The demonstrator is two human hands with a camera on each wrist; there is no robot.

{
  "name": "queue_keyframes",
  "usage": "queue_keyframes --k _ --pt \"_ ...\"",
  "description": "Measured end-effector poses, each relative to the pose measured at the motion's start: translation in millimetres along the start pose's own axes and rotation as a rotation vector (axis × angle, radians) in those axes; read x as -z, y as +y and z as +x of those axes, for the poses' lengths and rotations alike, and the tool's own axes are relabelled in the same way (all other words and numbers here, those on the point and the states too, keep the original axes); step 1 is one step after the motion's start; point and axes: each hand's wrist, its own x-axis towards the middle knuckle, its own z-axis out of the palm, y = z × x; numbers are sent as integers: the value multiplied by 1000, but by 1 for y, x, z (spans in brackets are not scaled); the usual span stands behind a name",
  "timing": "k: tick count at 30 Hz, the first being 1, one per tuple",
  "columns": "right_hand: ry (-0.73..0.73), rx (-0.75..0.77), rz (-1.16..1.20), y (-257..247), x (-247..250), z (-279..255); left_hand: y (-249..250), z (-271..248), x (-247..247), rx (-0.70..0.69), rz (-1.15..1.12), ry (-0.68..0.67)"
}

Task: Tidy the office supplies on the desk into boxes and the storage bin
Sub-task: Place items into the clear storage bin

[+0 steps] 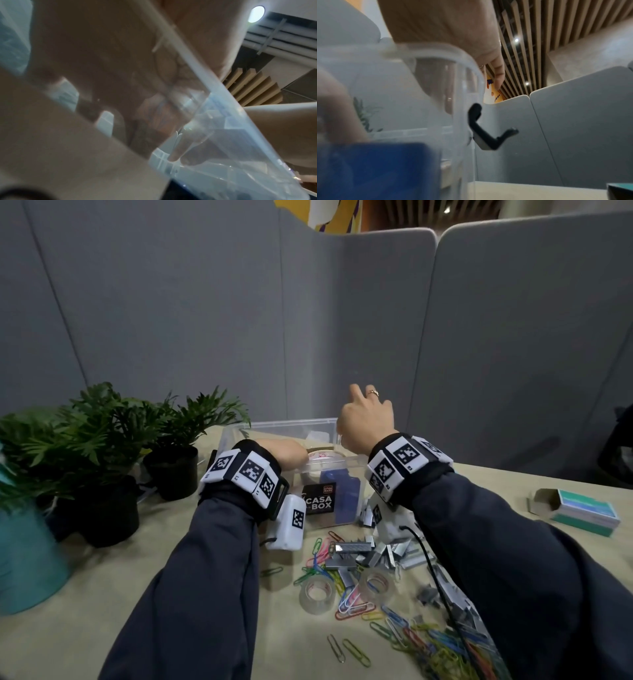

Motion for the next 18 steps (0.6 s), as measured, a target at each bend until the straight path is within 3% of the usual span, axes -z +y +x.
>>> queue_keyframes --k 4,9,13,18 --pt "-43 28 39 3 -3 3 2 0 -1 3 5 24" --pt "-109 205 -47 4 -19 16 0 4 -2 1 -32 44" --pt "-183 197 -149 1 -34 24 0 3 -1 42 -67 62" --pt "-285 103 -12 -2 -35 31 -1 3 -2 56 -65 86"
